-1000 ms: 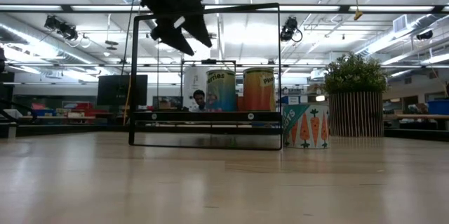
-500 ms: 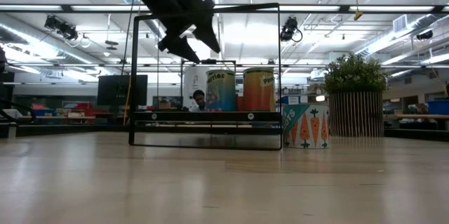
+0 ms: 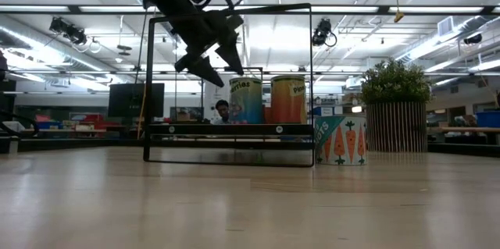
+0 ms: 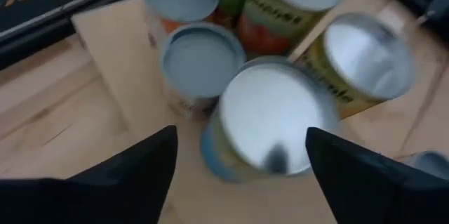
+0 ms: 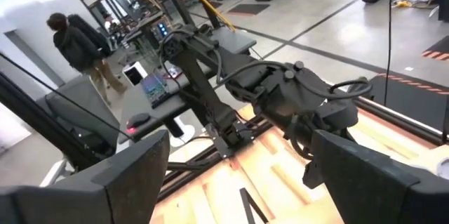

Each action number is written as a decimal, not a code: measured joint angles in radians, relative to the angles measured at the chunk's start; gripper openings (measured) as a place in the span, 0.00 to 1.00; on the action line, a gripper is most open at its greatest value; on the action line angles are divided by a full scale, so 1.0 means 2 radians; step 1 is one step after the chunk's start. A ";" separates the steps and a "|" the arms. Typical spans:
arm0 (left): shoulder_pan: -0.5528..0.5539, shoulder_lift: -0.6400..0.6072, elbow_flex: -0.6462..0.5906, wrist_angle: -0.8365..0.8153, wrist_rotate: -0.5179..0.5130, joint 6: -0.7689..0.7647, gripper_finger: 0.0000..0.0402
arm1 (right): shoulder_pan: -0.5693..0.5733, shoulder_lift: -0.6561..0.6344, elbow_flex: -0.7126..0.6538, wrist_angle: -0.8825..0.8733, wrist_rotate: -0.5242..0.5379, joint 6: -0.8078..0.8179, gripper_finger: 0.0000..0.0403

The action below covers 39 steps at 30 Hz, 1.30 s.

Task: Pick and place cans onto a shelf
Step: Put the blue can on the shelf aligned with the orange can

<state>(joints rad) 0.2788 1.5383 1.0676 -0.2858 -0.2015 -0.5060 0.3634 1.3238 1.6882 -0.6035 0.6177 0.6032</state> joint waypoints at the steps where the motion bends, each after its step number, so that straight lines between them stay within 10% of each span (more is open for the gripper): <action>1: 0.003 0.000 0.000 -0.006 0.003 0.000 0.77 | 0.003 0.000 0.000 0.000 0.005 0.000 0.88; 39: 0.060 0.001 0.000 -0.012 0.125 0.179 0.25 | 0.018 0.016 -0.001 0.033 0.023 0.015 0.87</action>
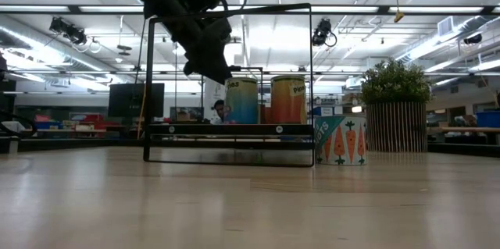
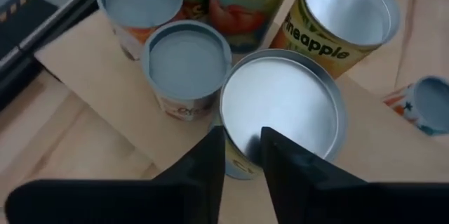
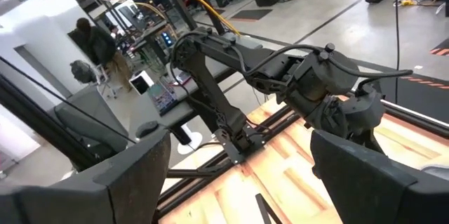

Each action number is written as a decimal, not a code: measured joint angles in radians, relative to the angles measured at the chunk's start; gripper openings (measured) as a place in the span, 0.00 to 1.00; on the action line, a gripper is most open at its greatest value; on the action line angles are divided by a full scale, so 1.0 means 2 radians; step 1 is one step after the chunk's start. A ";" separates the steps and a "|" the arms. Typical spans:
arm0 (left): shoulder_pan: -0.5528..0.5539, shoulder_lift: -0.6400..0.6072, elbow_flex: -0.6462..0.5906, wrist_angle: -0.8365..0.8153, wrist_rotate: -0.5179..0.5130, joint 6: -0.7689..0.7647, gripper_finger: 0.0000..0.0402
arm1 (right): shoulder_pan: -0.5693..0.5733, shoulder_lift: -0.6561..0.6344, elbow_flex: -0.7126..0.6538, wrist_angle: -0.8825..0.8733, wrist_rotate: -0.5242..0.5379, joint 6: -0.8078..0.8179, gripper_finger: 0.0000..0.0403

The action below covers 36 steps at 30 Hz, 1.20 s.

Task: Pick and place cans onto a shelf
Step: Put the blue can on the shelf aligned with the orange can

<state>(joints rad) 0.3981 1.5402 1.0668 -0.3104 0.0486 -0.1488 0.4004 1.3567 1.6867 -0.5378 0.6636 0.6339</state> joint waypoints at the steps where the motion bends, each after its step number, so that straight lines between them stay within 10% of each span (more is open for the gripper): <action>1: 0.000 0.000 0.000 0.001 0.000 0.010 0.24 | 0.000 0.000 0.000 0.000 0.001 0.000 0.87; 13: 0.000 0.000 0.000 0.031 -0.024 0.142 0.13 | 0.000 0.000 0.000 0.007 0.012 -0.004 0.87; 36: -0.008 -0.047 0.000 -0.081 0.042 0.054 0.12 | 0.005 -0.001 0.000 0.003 0.012 -0.004 0.87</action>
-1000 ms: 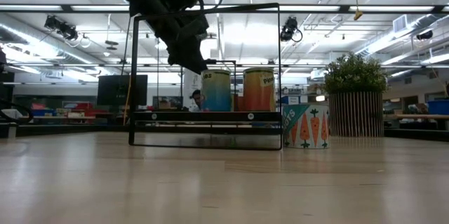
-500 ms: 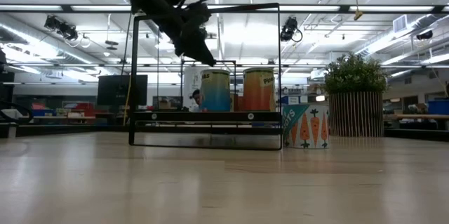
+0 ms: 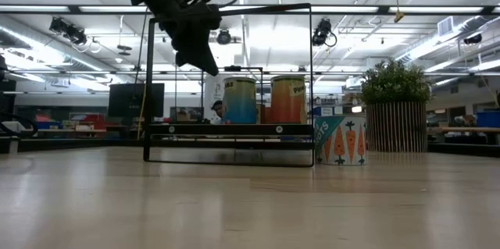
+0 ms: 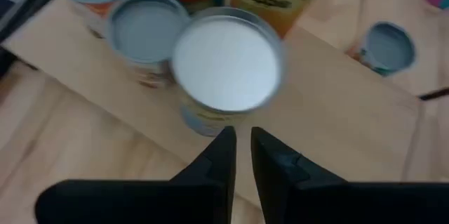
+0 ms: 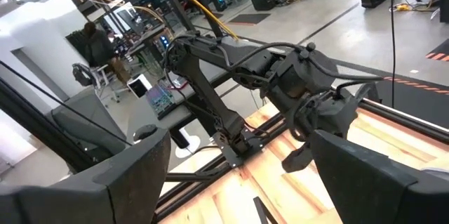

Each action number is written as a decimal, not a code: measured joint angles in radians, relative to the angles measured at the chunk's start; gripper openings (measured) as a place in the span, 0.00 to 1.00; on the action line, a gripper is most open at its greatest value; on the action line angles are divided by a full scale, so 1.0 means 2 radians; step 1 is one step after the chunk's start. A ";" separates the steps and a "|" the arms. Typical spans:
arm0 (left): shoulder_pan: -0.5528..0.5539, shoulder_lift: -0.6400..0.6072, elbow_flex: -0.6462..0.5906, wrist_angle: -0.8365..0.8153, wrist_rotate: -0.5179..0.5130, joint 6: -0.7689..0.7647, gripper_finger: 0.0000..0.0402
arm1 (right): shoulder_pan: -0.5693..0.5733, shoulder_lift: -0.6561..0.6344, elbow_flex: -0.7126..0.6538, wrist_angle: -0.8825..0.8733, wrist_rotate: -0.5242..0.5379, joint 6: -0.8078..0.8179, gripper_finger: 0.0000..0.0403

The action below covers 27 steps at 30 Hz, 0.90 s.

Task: Pick and place cans onto a shelf
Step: Put the blue can on the shelf aligned with the orange can

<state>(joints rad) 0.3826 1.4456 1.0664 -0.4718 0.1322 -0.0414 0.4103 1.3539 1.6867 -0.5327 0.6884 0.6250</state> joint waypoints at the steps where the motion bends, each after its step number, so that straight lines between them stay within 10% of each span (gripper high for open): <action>1: -0.002 0.000 0.000 -0.002 0.003 0.000 0.12 | 0.000 0.000 0.000 0.000 0.000 0.000 0.87; 27: -0.018 0.056 0.000 0.059 -0.091 0.055 0.12 | 0.000 0.001 0.000 0.015 0.000 0.000 0.87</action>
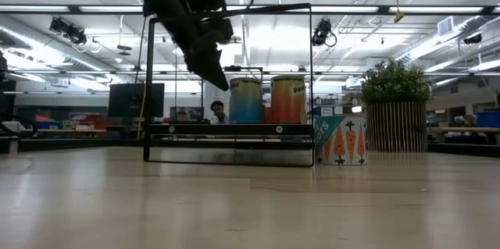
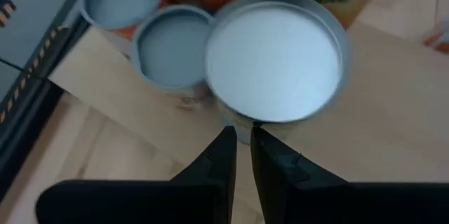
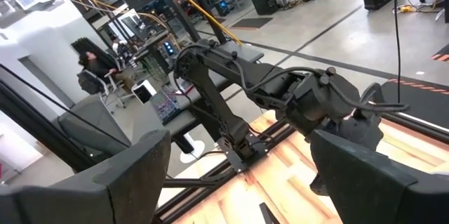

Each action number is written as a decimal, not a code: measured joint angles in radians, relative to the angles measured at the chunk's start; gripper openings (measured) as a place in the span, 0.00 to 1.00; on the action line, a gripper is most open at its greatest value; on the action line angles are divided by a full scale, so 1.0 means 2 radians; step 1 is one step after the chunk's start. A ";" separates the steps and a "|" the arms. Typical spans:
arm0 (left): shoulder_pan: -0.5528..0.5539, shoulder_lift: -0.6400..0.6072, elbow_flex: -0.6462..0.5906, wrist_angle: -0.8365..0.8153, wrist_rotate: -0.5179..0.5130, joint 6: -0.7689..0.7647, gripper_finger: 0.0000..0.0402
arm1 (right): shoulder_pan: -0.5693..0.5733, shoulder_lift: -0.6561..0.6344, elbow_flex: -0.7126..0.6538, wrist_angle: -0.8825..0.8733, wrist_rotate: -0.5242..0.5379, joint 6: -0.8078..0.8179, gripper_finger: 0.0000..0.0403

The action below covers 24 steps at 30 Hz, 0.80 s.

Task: Pick and place cans onto a shelf
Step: Put the blue can on the shelf aligned with the orange can, then put the green can on the shelf

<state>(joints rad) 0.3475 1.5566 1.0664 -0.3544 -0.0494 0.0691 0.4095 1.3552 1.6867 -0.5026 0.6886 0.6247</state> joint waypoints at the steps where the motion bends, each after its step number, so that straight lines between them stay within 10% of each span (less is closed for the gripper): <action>1: 0.002 0.000 0.000 0.004 -0.001 -0.001 0.12 | 0.000 0.000 0.000 -0.001 0.000 0.000 0.87; 8: 0.006 -0.013 0.000 -0.033 -0.025 -0.016 0.12 | 0.004 -0.002 0.000 -0.012 -0.001 0.000 0.87; 16: -0.051 -0.086 0.001 -0.029 0.094 -0.049 0.12 | 0.031 0.001 -0.009 -0.232 -0.014 0.102 0.87; 24: -0.124 -0.135 0.001 -0.012 0.053 -0.149 0.21 | 0.037 0.001 -0.119 -0.308 -0.132 0.160 0.87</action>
<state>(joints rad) 0.1000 1.2857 1.0683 -0.3789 0.0576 -0.2298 0.4829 1.3575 1.4492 -1.1190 0.4237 0.9448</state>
